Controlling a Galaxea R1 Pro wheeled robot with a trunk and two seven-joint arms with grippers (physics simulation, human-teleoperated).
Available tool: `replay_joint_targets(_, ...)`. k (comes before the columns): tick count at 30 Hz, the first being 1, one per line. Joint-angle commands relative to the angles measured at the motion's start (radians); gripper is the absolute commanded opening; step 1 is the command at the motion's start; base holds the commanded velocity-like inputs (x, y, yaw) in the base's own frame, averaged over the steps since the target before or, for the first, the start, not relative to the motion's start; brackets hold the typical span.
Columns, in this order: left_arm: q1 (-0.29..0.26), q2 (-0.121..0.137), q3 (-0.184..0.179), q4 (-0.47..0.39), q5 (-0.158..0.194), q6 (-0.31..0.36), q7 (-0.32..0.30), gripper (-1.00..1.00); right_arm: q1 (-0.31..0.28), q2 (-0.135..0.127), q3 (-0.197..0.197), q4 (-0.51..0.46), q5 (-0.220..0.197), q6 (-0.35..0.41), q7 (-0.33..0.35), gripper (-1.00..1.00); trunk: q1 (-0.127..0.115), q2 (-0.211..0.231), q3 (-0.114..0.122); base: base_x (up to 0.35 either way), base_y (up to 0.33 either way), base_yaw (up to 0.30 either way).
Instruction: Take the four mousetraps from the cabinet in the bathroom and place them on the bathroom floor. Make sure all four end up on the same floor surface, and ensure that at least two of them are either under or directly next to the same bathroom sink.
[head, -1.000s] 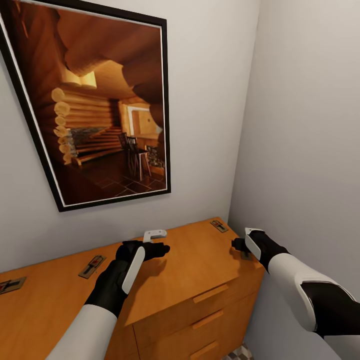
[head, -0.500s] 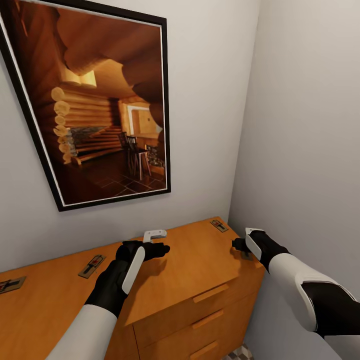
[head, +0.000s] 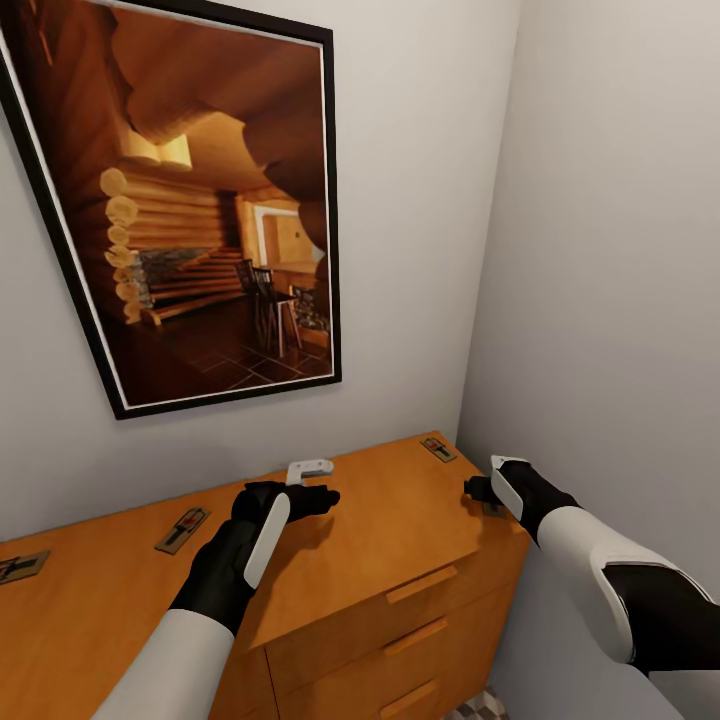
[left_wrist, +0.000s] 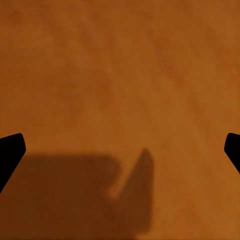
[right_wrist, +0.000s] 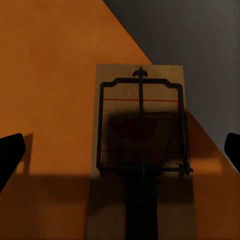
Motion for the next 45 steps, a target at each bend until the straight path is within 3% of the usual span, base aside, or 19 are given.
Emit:
replay_joint_targets(1, -0.001, 0.000, -0.001, -0.001, 0.010, 0.004, 0.009, 1.00, 0.000, 0.000, 0.001, -0.002, -0.011, 0.004, -0.007, 1.00, 0.000, -0.001, -0.001, 0.000, 0.000, 0.000)
replay_joint_targets(13, -0.001, 0.000, -0.001, -0.001, 0.010, 0.003, 0.009, 1.00, -0.001, 0.000, 0.001, -0.002, -0.011, 0.006, -0.007, 1.00, 0.000, -0.001, -0.001, 0.000, 0.000, 0.000)
replay_joint_targets(18, -0.001, 0.000, -0.001, -0.001, 0.010, 0.002, 0.009, 1.00, -0.001, 0.000, 0.001, -0.002, -0.011, 0.006, -0.007, 1.00, 0.019, -0.036, -0.017, 0.000, 0.000, 0.000)
replay_joint_targets(45, -0.001, 0.000, -0.001, -0.001, 0.010, 0.002, 0.009, 1.00, -0.001, 0.000, 0.001, -0.002, -0.011, 0.006, -0.007, 1.00, 0.019, -0.036, -0.017, 0.000, 0.000, 0.000)
